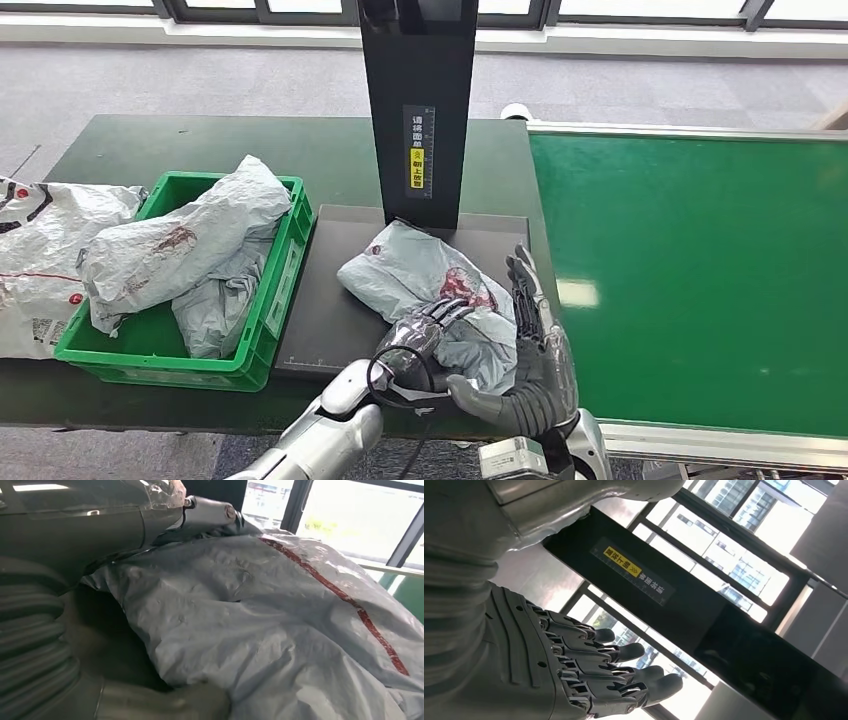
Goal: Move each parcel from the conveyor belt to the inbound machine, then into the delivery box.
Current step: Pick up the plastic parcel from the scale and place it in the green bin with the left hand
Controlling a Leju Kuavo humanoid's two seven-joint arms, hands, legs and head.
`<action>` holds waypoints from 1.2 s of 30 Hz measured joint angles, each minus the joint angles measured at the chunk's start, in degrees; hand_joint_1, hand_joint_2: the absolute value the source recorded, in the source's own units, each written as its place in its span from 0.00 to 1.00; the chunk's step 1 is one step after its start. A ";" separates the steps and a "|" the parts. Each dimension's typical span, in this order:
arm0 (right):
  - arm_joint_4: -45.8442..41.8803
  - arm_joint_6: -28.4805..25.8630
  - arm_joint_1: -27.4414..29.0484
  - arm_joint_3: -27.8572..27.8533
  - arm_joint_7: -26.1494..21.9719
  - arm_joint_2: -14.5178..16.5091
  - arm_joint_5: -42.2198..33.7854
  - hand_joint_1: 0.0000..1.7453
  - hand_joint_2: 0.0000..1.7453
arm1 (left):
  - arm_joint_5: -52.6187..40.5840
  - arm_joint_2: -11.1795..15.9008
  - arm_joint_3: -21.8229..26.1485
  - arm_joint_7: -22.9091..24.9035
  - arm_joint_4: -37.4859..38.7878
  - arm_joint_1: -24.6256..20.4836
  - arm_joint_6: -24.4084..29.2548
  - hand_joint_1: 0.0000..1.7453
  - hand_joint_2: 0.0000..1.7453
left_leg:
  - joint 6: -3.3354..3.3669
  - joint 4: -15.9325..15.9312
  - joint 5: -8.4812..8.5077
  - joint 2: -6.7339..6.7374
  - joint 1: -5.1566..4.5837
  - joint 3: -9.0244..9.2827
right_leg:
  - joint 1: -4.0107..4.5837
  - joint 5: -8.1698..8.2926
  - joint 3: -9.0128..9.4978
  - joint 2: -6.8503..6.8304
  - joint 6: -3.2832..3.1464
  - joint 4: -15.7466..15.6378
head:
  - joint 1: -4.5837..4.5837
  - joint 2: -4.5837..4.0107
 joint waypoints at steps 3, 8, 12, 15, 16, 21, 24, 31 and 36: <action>-0.58 -0.02 0.59 0.15 0.27 0.00 0.30 0.00 1.00 | 0.48 -0.12 0.00 -0.33 0.14 0.07 1.28 1.00 1.00 | 0.00 0.00 0.01 0.00 0.00 0.00 | 0.00 0.01 0.00 0.00 0.00 0.01 | 0.00 0.00; -0.95 0.16 0.89 0.20 0.19 0.00 0.23 0.00 1.00 | 1.22 -0.05 0.00 -1.28 -1.85 1.17 3.35 1.00 1.00 | 0.00 0.00 0.00 0.00 0.01 -0.02 | 0.01 0.00 -0.02 0.01 -0.01 0.01 | 0.00 0.00; -0.95 0.36 0.87 0.24 -0.06 0.00 0.15 0.00 1.00 | 1.61 0.10 0.01 -1.95 -4.23 2.62 3.78 1.00 1.00 | 0.00 -0.01 0.00 -0.01 0.01 -0.07 | 0.01 -0.01 -0.05 0.00 -0.01 0.01 | 0.00 0.00; -0.95 0.46 0.80 0.27 -0.15 0.00 0.14 0.00 1.00 | 1.64 0.21 0.02 -2.00 -5.48 3.38 3.84 1.00 1.00 | -0.01 -0.01 -0.01 0.00 0.00 -0.08 | 0.00 -0.02 -0.07 0.00 -0.02 0.01 | 0.00 0.00; -0.95 0.54 0.75 0.28 -0.19 0.00 0.11 0.00 1.00 | 1.68 0.26 0.02 -2.02 -5.83 3.60 3.93 1.00 1.00 | -0.01 -0.01 -0.01 0.00 0.00 -0.08 | 0.00 -0.02 -0.07 0.00 -0.02 0.01 | 0.00 0.00; -0.95 0.85 0.52 0.35 -0.28 0.00 -0.03 0.00 1.00 | 2.21 0.55 0.02 -2.41 -7.24 4.45 4.98 1.00 1.00 | -0.01 -0.01 -0.01 -0.01 0.01 -0.09 | 0.01 -0.02 -0.07 -0.01 -0.01 0.01 | 0.00 0.00; -0.95 0.87 0.45 0.35 -0.28 0.00 -0.04 0.00 1.00 | 2.25 0.70 0.02 -2.59 -7.78 4.66 5.15 1.00 1.00 | -0.01 -0.01 -0.01 -0.02 0.01 -0.09 | 0.01 -0.02 -0.07 -0.02 -0.01 0.01 | 0.00 0.00; -1.47 0.24 0.90 0.35 0.52 0.00 0.64 0.00 1.00 | 5.58 1.17 0.58 -4.54 -12.43 5.68 11.11 1.00 1.00 | -0.01 -0.01 -0.01 -0.01 0.01 -0.11 | 0.01 -0.02 -0.09 -0.02 -0.01 0.02 | 0.00 0.00; -2.90 -0.43 2.24 0.35 1.32 0.00 1.10 0.00 1.00 | 13.63 2.52 4.18 -11.07 -29.97 10.23 14.31 1.00 1.00 | -0.04 -0.01 -0.03 0.03 0.03 -0.15 | 0.02 -0.03 -0.17 0.07 -0.04 0.04 | 0.00 0.00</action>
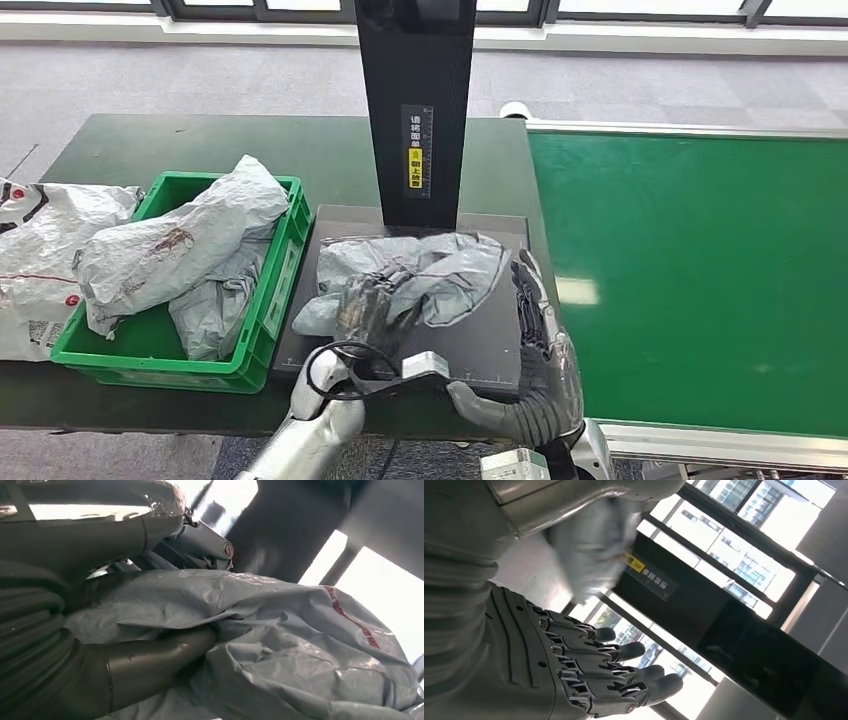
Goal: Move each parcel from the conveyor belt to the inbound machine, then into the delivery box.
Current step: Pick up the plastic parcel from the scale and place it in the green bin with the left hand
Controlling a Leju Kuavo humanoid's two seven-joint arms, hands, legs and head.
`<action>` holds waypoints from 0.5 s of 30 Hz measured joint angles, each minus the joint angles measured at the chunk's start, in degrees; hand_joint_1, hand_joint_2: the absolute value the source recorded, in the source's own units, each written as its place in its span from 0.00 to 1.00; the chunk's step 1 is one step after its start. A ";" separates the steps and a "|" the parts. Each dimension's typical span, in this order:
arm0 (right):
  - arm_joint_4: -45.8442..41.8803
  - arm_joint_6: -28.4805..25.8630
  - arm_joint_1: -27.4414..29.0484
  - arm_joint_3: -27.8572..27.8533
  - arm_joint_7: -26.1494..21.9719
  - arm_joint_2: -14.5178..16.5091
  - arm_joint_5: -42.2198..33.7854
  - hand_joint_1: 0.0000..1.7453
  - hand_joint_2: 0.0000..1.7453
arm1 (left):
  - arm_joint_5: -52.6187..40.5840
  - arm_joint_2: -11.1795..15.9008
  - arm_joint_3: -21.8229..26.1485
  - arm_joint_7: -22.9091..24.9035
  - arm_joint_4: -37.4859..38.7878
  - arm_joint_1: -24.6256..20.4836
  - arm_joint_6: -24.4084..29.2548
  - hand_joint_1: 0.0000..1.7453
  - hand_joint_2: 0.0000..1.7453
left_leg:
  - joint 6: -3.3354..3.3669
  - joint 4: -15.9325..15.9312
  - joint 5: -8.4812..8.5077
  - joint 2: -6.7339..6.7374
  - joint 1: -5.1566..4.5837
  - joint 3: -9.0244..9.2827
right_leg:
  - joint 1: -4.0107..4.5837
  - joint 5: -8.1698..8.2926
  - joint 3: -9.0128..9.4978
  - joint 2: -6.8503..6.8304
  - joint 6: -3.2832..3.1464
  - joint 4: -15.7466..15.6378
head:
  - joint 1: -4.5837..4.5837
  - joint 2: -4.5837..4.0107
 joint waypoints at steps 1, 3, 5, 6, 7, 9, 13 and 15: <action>-0.07 -0.17 0.19 0.00 -0.12 0.00 -0.14 0.00 1.00 | 1.16 0.15 1.32 -2.12 -4.43 1.28 0.11 1.00 1.00 | -0.01 0.00 -0.01 0.01 0.01 -0.01 | 0.00 -0.01 -0.02 0.02 -0.01 0.00 | 0.00 0.00; -0.10 -0.54 0.37 0.00 -0.50 0.00 -0.56 0.00 1.00 | 2.54 0.20 4.13 -6.44 -12.28 3.31 0.22 1.00 1.00 | -0.01 -0.01 -0.01 0.02 0.01 -0.01 | 0.01 -0.03 -0.03 0.03 -0.03 0.00 | 0.00 0.00; -0.10 -0.79 0.39 -0.01 -0.79 0.00 -0.87 0.00 1.00 | 3.02 0.18 6.50 -9.28 -18.65 4.74 0.25 1.00 1.00 | -0.01 -0.01 -0.01 0.01 0.02 -0.01 | 0.01 -0.05 -0.02 0.00 -0.03 0.00 | 0.00 0.00; -0.10 -0.89 0.41 -0.01 -0.82 0.00 -0.96 0.00 1.00 | 2.97 0.17 7.40 -9.83 -21.26 5.28 0.24 1.00 1.00 | -0.01 -0.02 -0.01 0.01 0.02 -0.02 | 0.01 -0.06 -0.02 -0.01 -0.03 0.00 | 0.00 0.00; -0.10 -1.00 0.47 -0.01 -0.84 0.00 -0.99 0.00 1.00 | 2.87 0.17 8.12 -10.05 -23.61 5.75 0.23 1.00 1.00 | -0.01 -0.02 -0.01 0.01 0.02 -0.02 | 0.01 -0.07 -0.02 -0.01 -0.03 0.00 | 0.00 0.00; -0.16 -1.36 0.84 -0.01 -0.88 0.00 -1.02 0.00 1.00 | 2.76 0.17 9.49 -10.28 -28.33 6.63 0.23 1.00 1.00 | -0.01 -0.02 -0.01 0.02 0.02 -0.01 | 0.01 -0.07 -0.01 -0.01 -0.03 0.00 | 0.00 0.00; -0.51 -1.91 2.25 0.04 -1.07 -0.04 -1.03 0.00 1.00 | 3.79 0.17 12.50 -10.38 -37.92 8.38 0.23 1.00 1.00 | -0.01 -0.02 -0.01 0.02 0.01 -0.01 | 0.00 -0.07 -0.01 0.00 -0.03 0.00 | 0.00 0.00; -0.62 -2.00 2.67 0.10 -1.16 -0.09 -1.04 0.00 1.00 | 4.13 0.17 13.79 -10.38 -41.75 9.06 0.23 1.00 1.00 | -0.01 -0.02 -0.01 0.01 0.01 -0.01 | 0.00 -0.07 -0.02 -0.01 -0.03 -0.01 | 0.00 0.00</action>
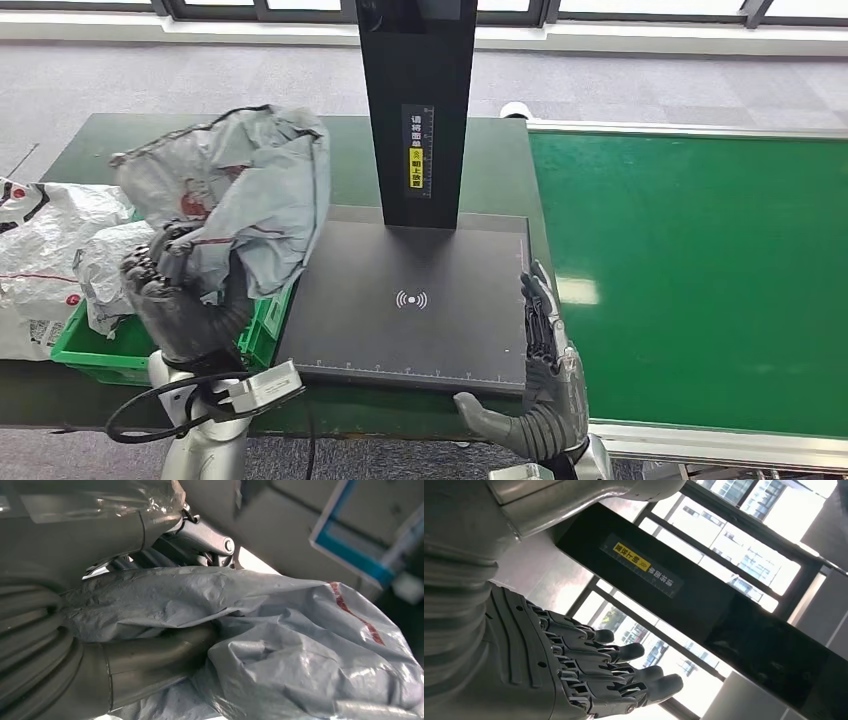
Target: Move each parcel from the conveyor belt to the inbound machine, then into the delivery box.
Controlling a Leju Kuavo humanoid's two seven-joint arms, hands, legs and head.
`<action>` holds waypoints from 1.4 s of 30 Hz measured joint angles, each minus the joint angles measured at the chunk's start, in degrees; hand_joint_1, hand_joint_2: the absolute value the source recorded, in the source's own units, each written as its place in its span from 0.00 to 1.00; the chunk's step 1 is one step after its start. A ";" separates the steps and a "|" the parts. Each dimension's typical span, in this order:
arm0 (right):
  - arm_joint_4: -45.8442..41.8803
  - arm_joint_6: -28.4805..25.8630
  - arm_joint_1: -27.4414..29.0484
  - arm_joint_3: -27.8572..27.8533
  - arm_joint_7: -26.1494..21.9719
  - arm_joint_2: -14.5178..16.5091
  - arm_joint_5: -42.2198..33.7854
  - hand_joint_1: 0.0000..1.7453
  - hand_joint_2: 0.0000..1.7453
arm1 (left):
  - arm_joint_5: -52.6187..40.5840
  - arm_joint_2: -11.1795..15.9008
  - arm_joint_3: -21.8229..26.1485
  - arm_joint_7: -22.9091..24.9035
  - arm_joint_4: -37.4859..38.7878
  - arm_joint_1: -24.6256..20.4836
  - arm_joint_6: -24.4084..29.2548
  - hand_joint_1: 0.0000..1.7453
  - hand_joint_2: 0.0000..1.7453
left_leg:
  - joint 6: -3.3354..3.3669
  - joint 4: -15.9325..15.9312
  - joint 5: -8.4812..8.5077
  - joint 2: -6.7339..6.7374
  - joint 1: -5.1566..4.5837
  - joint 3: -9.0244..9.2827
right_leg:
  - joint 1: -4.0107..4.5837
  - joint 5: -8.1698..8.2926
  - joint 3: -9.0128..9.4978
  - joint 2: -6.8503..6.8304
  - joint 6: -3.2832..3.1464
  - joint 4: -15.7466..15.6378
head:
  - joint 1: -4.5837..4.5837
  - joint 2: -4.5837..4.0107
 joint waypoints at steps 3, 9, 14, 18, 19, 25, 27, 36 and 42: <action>-0.12 -0.06 0.24 0.25 -0.08 -0.08 0.00 0.00 1.00 | 0.03 0.01 1.21 0.00 -3.38 0.61 -0.01 1.00 1.00 | 0.00 0.00 0.00 -0.01 0.00 0.00 | 0.00 -0.01 0.00 -0.03 0.00 0.00 | 0.00 0.00; -0.13 -0.11 0.50 0.56 -0.20 -0.16 -0.04 0.00 1.00 | 0.70 0.02 2.47 0.00 -6.93 1.24 -0.03 1.00 1.00 | 0.00 0.00 0.00 -0.01 0.00 0.00 | 0.00 -0.01 0.02 -0.02 0.00 0.00 | 0.00 0.00; -0.11 -0.01 0.20 0.88 -0.51 -0.20 -0.61 0.00 1.00 | 7.82 0.11 5.31 0.01 -10.14 1.86 -0.05 1.00 1.00 | 0.00 0.00 0.00 0.00 0.00 0.04 | 0.00 -0.01 0.01 -0.01 -0.01 0.00 | 0.00 0.00; -0.09 0.12 -0.41 0.90 -0.68 -0.20 -0.93 0.00 1.00 | 10.80 0.32 8.84 0.43 -7.52 0.15 -0.16 1.00 1.00 | 0.00 0.00 0.01 -0.01 0.01 0.04 | 0.01 -0.02 -0.02 -0.05 -0.01 -0.01 | -0.02 0.00; -0.09 0.12 -0.44 0.90 -0.67 -0.20 -0.95 0.00 1.00 | 10.09 0.54 9.81 1.48 -5.44 -1.14 -0.22 1.00 1.00 | 0.01 0.00 0.02 -0.03 0.01 0.05 | 0.00 -0.02 -0.02 -0.08 -0.01 -0.01 | -0.02 0.00; -0.09 0.72 -0.40 0.91 -0.54 -0.27 -1.42 0.00 1.00 | 3.71 7.84 15.13 14.39 25.82 -15.50 -1.11 1.00 1.00 | -0.13 -0.01 0.25 0.10 0.01 0.08 | 0.02 0.25 -0.08 0.00 -0.21 0.08 | -0.02 0.00; -0.09 1.18 -0.29 0.90 -0.68 -0.42 -1.68 0.00 1.00 | 0.96 9.98 16.09 16.02 35.83 -18.83 -0.78 1.00 1.00 | -0.18 -0.01 0.32 0.30 0.03 0.06 | 0.03 0.35 -0.18 0.22 -0.24 0.13 | -0.02 0.00; 0.37 2.69 -0.51 0.90 -1.02 -0.72 -2.34 0.00 1.00 | -10.54 12.45 20.91 22.09 57.19 -26.78 -0.32 1.00 1.00 | -0.20 -0.03 0.20 0.22 -0.02 0.19 | -0.02 0.23 0.02 0.14 -0.24 0.13 | 0.01 0.00; 1.02 3.43 -1.60 0.90 -1.03 -0.92 -2.56 0.00 1.00 | -11.70 13.10 23.99 22.65 61.05 -28.51 -0.31 1.00 1.00 | -0.23 -0.14 0.20 0.30 -0.01 0.42 | -0.01 0.22 0.12 0.21 -0.27 0.16 | 0.01 0.00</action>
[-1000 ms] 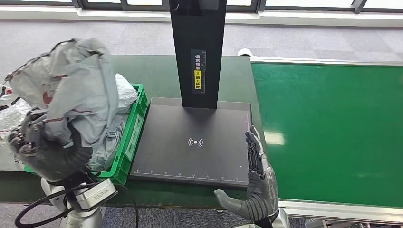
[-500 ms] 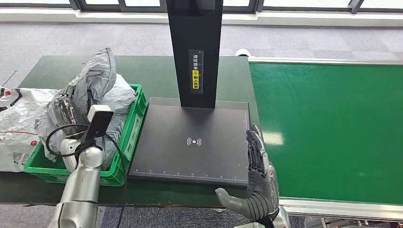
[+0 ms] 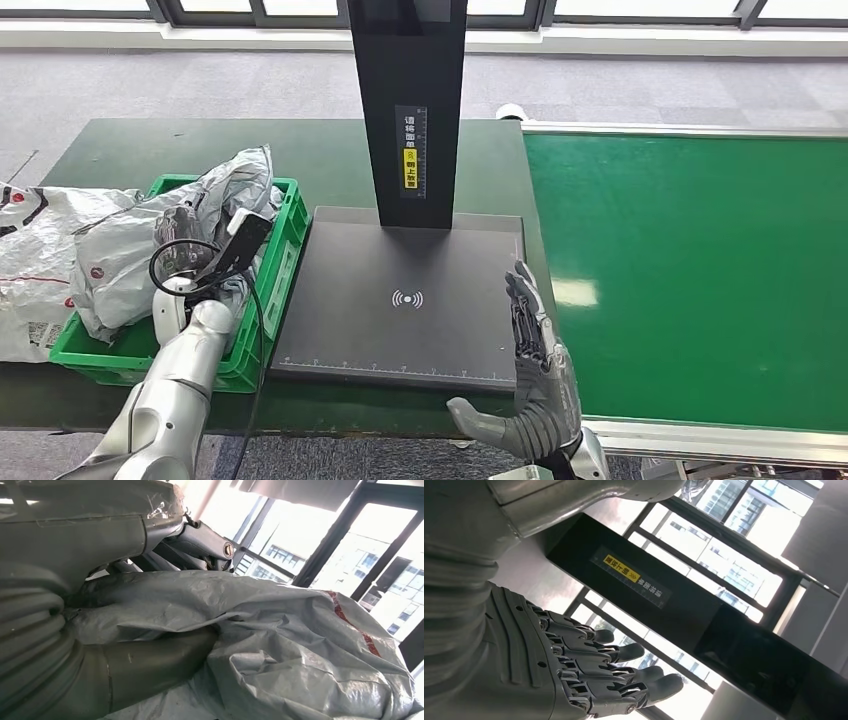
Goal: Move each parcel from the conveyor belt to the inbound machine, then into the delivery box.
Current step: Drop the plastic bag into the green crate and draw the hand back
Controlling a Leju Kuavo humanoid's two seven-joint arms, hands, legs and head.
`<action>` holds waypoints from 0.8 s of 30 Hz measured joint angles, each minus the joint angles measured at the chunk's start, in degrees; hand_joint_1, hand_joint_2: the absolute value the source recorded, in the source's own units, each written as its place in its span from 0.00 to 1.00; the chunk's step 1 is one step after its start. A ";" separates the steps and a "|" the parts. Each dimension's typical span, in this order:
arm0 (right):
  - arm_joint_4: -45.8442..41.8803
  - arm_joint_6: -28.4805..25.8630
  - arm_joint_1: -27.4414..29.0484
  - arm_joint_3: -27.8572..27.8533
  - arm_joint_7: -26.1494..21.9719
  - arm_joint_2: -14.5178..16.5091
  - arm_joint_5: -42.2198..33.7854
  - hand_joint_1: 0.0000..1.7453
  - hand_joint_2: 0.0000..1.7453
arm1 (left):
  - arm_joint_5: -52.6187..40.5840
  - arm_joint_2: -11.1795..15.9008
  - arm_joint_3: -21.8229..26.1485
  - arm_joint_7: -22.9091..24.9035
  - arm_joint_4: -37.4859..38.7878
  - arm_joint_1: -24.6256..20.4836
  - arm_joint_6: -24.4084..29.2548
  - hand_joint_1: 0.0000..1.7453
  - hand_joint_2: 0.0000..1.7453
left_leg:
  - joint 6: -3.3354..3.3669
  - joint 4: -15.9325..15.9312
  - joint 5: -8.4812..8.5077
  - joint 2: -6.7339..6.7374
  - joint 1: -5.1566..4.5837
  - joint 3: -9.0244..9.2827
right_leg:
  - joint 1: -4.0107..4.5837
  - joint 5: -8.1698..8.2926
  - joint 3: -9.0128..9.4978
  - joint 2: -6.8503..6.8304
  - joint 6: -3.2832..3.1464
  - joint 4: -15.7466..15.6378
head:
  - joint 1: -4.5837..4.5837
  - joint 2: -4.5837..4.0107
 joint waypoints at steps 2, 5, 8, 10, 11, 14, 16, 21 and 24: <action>0.27 0.05 -0.23 0.00 -0.01 -0.06 -0.03 0.00 1.00 | -0.01 0.09 0.63 -0.01 0.60 -0.29 0.00 1.00 1.00 | -0.02 -0.05 0.01 0.00 0.00 0.06 | 0.00 0.00 0.03 0.00 -0.01 0.01 | 0.00 0.00; 0.62 0.05 -0.51 0.00 -0.01 -0.10 -0.04 0.00 1.00 | -0.03 0.23 1.34 -0.01 1.23 -0.57 0.01 1.00 1.00 | -0.04 -0.10 0.02 0.00 0.00 0.12 | 0.00 -0.02 0.05 0.01 -0.04 0.03 | -0.01 0.00; 0.86 0.05 -0.67 0.00 -0.01 -0.12 -0.04 0.00 1.00 | -0.03 0.35 1.50 -0.01 1.63 -0.75 0.02 1.00 1.00 | -0.06 -0.12 0.01 0.00 0.00 0.14 | 0.00 -0.03 0.06 0.01 -0.07 0.03 | -0.01 0.00; 0.98 0.05 -0.71 0.00 -0.01 -0.16 -0.04 0.00 1.00 | -0.03 0.42 1.53 -0.01 1.83 -0.84 0.02 1.00 1.00 | -0.07 -0.14 0.01 0.00 0.00 0.14 | 0.00 -0.04 0.05 0.01 -0.08 0.03 | -0.01 0.00; 1.04 0.06 -0.72 0.00 -0.01 -0.17 -0.04 0.00 1.00 | -0.03 0.45 1.54 -0.01 1.92 -0.88 0.02 1.00 1.00 | -0.07 -0.14 0.01 0.00 0.00 0.14 | 0.00 -0.05 0.05 0.01 -0.08 0.04 | -0.01 0.00; 1.18 0.06 -0.73 0.00 -0.01 -0.20 -0.04 0.00 1.00 | -0.03 0.49 1.56 -0.01 2.14 -0.98 0.02 1.00 1.00 | -0.08 -0.15 0.01 0.00 0.00 0.14 | 0.00 -0.06 0.05 0.01 -0.10 0.04 | -0.01 0.00; 1.22 0.05 -0.73 0.00 -0.01 -0.21 -0.04 0.00 1.00 | -0.03 0.51 1.56 -0.01 2.24 -1.03 0.02 1.00 1.00 | -0.08 -0.15 0.00 0.00 0.00 0.15 | 0.00 -0.07 0.05 0.01 -0.11 0.04 | -0.01 0.00; 1.56 -0.08 -1.11 0.00 -0.01 -0.32 -0.73 0.00 1.00 | -0.12 0.52 2.65 -0.98 2.24 -1.13 0.03 0.00 0.25 | -0.09 -0.16 0.00 0.02 0.00 0.14 | 0.00 -0.07 0.05 0.02 -0.12 0.04 | -0.01 0.00; 2.16 -0.80 -1.88 0.00 -0.01 -0.42 -1.39 0.00 1.00 | 0.18 0.20 4.91 -4.39 1.43 -1.08 0.04 0.00 0.00 | -0.09 -0.16 0.00 0.07 0.00 0.16 | 0.00 -0.07 0.04 0.08 -0.12 0.04 | -0.01 0.00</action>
